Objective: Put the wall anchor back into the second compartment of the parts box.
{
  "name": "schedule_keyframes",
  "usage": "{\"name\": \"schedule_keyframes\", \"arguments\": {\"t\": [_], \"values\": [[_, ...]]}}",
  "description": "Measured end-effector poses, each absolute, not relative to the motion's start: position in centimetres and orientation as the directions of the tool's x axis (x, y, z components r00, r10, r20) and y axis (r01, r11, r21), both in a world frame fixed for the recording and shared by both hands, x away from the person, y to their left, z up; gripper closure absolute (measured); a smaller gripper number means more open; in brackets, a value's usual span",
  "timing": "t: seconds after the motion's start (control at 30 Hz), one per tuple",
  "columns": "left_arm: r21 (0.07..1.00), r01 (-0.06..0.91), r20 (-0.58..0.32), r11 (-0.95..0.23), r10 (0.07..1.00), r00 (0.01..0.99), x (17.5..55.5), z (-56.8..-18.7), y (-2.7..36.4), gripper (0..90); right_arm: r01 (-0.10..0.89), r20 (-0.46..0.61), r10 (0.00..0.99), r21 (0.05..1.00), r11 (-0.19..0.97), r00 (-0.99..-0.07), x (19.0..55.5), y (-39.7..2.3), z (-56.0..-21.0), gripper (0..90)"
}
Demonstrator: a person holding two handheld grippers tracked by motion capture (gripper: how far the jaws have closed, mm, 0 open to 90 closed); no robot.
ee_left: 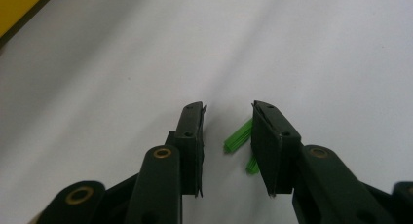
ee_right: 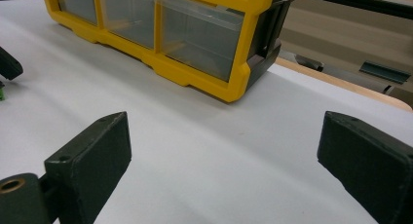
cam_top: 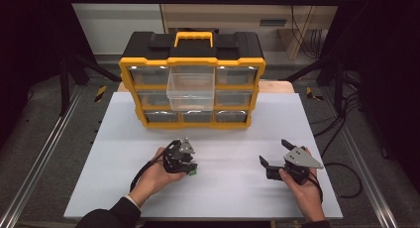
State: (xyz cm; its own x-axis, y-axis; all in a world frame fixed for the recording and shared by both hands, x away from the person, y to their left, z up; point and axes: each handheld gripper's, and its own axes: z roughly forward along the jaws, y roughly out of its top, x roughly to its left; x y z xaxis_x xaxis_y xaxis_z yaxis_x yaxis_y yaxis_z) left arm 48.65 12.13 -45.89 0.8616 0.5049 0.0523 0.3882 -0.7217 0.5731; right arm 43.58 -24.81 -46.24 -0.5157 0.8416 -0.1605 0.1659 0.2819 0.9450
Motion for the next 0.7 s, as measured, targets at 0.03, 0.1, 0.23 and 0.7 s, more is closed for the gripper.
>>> {"name": "schedule_keyframes", "arguments": {"t": [0.03,0.1,0.23,0.7], "values": [[0.573,0.390,0.051,-0.721,0.506,0.861,48.70,-45.92,12.03,65.3,0.166,-0.161,0.842,0.945,0.282,-0.516,43.58,-24.81,-46.24,5.6],[0.571,0.394,0.041,-0.720,0.504,0.863,48.80,-45.99,11.92,66.3,0.172,-0.152,0.843,0.946,0.276,-0.516,43.54,-24.79,-46.22,5.6],[0.566,0.400,0.036,-0.721,0.506,0.862,48.98,-46.13,11.83,69.6,0.172,-0.151,0.843,0.946,0.275,-0.516,43.54,-24.79,-46.22,5.6],[0.567,0.426,0.046,-0.705,0.544,0.838,49.11,-46.15,11.86,84.2,0.173,-0.154,0.841,0.944,0.280,-0.519,43.60,-24.77,-46.29,5.6]]}}
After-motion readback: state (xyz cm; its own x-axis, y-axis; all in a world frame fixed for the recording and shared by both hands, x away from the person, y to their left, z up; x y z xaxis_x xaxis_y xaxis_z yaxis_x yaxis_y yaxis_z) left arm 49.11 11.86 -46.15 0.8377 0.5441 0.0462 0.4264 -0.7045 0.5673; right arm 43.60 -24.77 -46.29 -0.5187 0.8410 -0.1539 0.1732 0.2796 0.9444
